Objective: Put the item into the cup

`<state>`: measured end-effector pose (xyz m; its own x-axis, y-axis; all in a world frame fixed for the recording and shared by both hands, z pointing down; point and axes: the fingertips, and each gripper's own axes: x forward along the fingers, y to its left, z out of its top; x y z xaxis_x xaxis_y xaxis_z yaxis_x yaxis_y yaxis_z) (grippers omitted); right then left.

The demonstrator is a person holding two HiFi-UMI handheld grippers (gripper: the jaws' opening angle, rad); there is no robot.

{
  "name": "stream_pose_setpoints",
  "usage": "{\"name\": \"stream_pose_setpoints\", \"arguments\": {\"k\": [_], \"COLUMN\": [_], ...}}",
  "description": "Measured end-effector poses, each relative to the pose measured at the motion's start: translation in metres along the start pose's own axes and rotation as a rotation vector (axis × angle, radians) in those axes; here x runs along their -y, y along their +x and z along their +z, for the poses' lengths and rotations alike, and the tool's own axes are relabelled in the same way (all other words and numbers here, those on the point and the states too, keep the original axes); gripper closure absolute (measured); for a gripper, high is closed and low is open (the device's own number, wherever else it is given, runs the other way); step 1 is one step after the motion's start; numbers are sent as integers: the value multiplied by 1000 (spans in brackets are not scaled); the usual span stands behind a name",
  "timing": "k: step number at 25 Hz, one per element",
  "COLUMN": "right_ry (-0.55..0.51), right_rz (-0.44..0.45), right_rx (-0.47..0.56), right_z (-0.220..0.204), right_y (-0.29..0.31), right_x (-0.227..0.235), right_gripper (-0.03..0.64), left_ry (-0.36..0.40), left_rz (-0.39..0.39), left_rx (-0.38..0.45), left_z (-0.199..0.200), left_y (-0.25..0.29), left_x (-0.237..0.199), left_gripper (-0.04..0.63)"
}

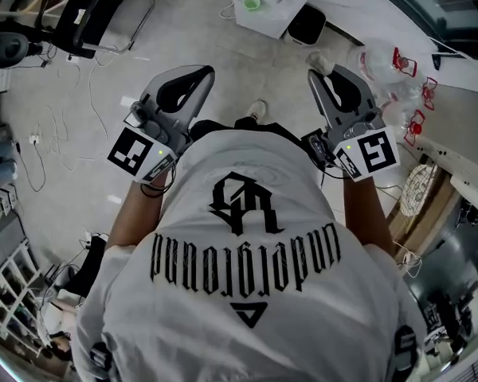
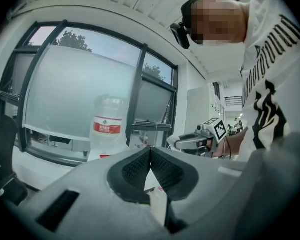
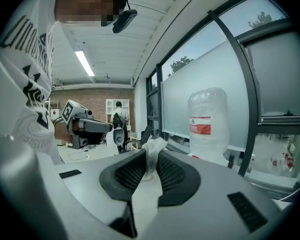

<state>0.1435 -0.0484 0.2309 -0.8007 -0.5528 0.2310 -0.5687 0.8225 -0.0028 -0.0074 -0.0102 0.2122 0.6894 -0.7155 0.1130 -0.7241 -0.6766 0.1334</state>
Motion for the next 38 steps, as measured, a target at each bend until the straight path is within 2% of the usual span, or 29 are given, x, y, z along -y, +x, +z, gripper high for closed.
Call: {"name": "stream_pose_setpoints", "arguments": {"k": [8,15,25,38], "right_ry": [16,19,32,80], "right_rz": [-28,-82,-115,-71], "right_rx": [-20,-25,-65,-166], "right_z": [-11,-11,-3,-23], "right_y": [-2,7,55,140], "right_x": [23,38,49,57], "right_gripper": [549,549,549,549], "left_ry": [6,12,1,-62], "left_rz": [-17,-81,-143,-163], "left_rx": [-7,-10,-30,-72], "left_z": [6,6,11,-15], "left_y": [30,53,73,87], "left_x": [-8,-23,-77,-151], "left_gripper": [581,580,581,581]}}
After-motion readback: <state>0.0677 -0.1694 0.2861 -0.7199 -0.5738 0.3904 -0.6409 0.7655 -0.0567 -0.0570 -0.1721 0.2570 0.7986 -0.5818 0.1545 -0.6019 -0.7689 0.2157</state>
